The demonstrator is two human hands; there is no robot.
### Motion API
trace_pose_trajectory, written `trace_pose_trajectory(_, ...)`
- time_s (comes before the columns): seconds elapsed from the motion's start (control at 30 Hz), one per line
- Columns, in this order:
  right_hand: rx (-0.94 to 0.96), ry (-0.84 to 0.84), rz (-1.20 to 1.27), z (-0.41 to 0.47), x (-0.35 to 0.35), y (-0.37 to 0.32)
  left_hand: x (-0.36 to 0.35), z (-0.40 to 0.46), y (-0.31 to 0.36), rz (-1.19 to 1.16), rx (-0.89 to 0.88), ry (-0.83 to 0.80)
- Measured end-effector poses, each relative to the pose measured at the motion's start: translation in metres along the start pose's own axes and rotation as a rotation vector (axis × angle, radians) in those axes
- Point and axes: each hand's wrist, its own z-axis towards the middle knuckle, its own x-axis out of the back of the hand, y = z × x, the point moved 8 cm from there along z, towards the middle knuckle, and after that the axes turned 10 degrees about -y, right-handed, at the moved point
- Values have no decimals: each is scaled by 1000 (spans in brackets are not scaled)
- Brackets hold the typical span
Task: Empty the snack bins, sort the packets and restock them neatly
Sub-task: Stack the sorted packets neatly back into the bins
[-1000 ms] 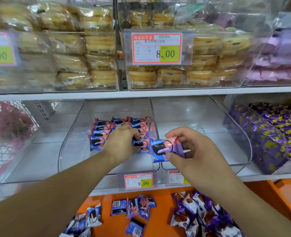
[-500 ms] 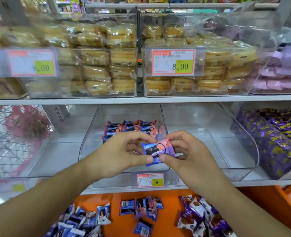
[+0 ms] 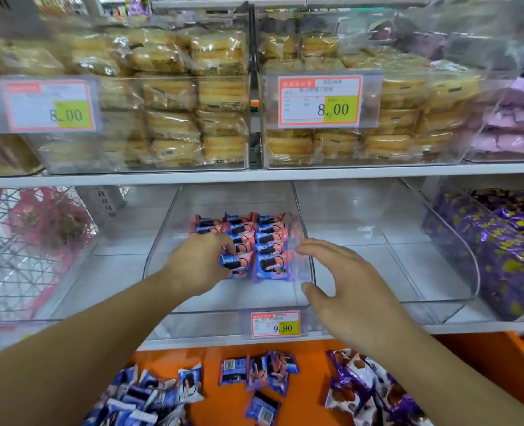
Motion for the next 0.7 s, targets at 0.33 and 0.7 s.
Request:
trace_pose_trajectory(0.33, 0, -16, -18, 1, -2, 5, -20, 22, 5, 153, -15, 113)
trace_pose_trajectory(0.7, -1, -35, -32, -3, -3, 3, -10, 1, 10, 60, -75, 122)
